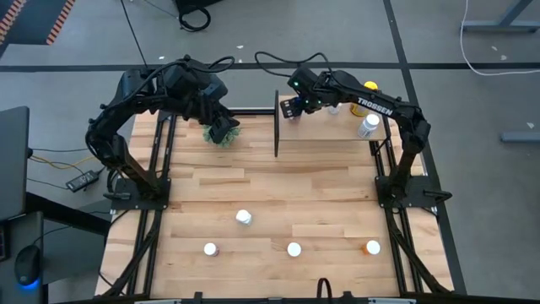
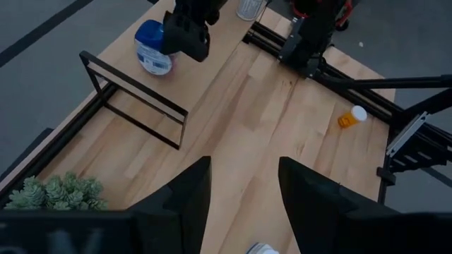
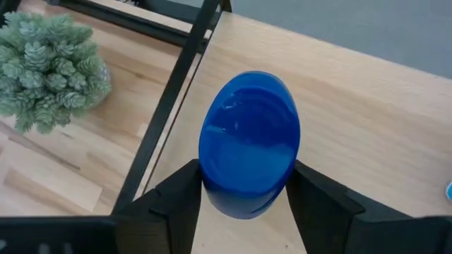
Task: Pick and place medicine bottles onto shelf by color
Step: Put the blue medicine bottle on the shelf
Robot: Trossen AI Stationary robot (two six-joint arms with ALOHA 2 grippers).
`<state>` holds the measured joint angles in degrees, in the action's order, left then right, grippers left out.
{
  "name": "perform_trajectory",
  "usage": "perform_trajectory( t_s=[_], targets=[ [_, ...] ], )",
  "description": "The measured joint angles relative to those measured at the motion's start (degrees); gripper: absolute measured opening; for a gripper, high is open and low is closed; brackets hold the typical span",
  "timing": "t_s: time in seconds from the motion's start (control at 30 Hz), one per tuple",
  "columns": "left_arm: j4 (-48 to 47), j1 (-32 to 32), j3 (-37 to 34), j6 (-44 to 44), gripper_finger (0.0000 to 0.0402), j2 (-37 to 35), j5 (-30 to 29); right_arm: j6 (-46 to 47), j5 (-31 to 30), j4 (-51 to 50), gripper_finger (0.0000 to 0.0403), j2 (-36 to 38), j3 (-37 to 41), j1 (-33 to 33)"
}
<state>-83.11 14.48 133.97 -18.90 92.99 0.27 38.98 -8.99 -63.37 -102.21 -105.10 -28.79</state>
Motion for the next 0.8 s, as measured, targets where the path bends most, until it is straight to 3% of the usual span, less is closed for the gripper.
perform_trajectory(
  t_s=[0.8],
  targets=[
    [-0.2,0.0,0.0,-0.4,0.0172,0.0,0.1,-0.6,0.8,6.7,0.0202,-2.8,-0.2,-1.7]
  ],
)
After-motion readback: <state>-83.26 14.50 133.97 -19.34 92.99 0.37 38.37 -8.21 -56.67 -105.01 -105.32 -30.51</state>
